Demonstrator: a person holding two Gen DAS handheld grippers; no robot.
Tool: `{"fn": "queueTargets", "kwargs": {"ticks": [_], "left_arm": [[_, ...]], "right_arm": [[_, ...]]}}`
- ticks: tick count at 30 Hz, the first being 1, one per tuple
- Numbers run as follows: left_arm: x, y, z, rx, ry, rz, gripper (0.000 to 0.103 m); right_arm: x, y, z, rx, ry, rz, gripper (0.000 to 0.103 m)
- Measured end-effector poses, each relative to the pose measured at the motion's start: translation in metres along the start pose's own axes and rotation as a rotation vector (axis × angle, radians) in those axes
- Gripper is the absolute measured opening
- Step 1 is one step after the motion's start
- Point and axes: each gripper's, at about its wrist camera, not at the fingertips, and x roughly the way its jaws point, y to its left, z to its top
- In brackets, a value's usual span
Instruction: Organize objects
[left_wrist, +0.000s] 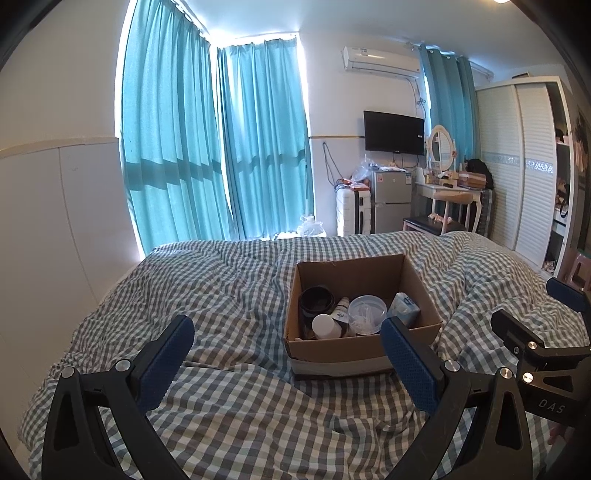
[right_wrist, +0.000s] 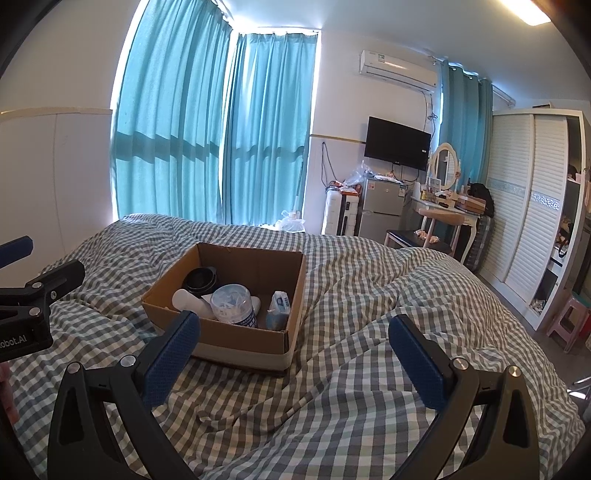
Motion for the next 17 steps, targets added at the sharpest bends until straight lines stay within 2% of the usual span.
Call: {"fn": "queueTargets", "kwargs": {"ticks": [7,17], "left_arm": [[-0.0018,0.0032,-0.0005,-0.020,-0.008,0.025,0.103],[-0.0006,0.0071,-0.0037,-0.033,-0.002,0.018,0.103]], "right_arm": [[0.0003,0.0000,-0.0005,0.000,0.002,-0.001,0.102],[0.0021,0.0018,-0.0037,-0.003,0.008,-0.005,0.103]]}}
